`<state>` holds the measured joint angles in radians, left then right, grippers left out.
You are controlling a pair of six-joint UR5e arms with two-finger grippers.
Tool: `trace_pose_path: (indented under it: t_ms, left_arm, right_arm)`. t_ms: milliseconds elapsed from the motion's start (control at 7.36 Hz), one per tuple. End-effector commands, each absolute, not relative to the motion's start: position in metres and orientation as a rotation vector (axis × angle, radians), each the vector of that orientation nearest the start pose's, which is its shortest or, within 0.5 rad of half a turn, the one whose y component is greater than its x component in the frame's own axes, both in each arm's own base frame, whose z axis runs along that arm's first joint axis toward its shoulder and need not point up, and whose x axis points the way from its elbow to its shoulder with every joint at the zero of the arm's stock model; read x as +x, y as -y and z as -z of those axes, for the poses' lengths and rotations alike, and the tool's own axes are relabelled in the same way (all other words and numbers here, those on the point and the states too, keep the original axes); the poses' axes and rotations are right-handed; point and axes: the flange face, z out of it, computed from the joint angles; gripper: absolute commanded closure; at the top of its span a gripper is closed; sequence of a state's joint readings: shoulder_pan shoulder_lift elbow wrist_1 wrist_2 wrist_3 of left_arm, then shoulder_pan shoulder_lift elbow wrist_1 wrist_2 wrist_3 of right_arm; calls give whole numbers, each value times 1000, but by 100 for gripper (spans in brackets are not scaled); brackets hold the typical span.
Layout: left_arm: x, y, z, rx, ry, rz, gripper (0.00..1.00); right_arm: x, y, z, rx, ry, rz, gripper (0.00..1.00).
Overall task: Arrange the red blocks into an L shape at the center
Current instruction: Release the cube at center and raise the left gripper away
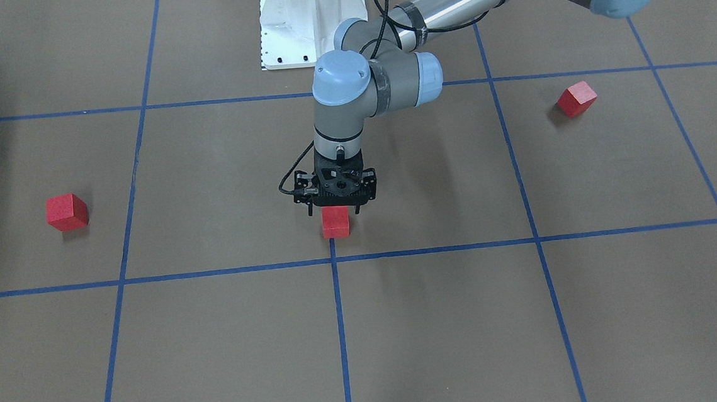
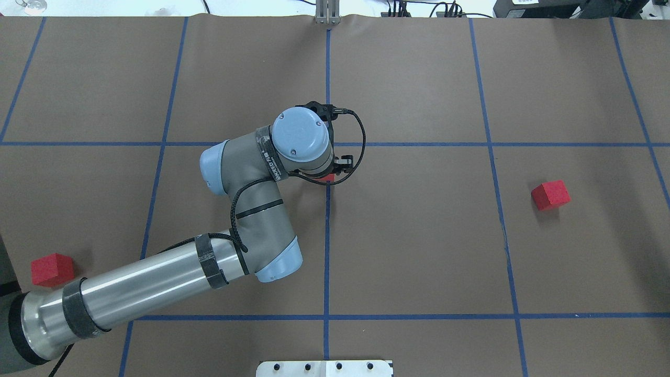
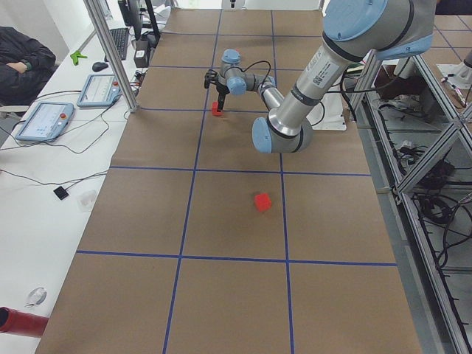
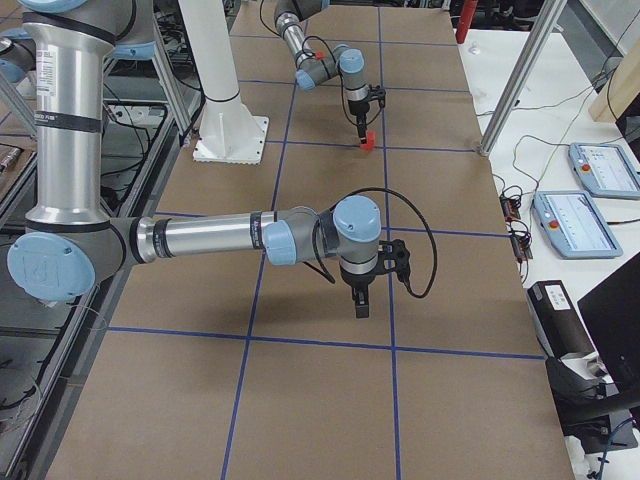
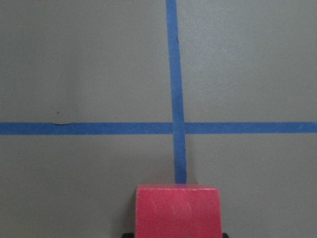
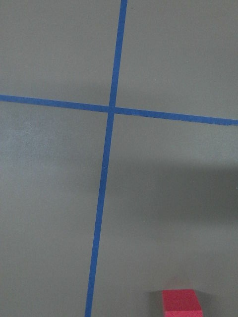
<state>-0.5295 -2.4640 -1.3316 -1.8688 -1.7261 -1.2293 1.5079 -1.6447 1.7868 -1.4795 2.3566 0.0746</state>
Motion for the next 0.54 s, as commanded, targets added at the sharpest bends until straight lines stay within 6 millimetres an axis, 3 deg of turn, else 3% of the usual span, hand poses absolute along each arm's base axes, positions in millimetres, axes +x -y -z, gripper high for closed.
trace_pose_path:
  t_ms: [0,136,272,407]
  left_arm:
    - [547,520,-147,310,-937,149,0]
    - [500,552,-148,274,-937,189,0]
    - [450,572,-170,264,-942,164,0]
    - [393,568,-212,300,-921,152,0]
  right_arm:
    - [-5,489,-557,182,815,169,1]
    - [-43,493,-543,173,824,226,1]
    - [-76,499,-528,141,840,191,1]
    - [-108,504,-506,171,868,182,1]
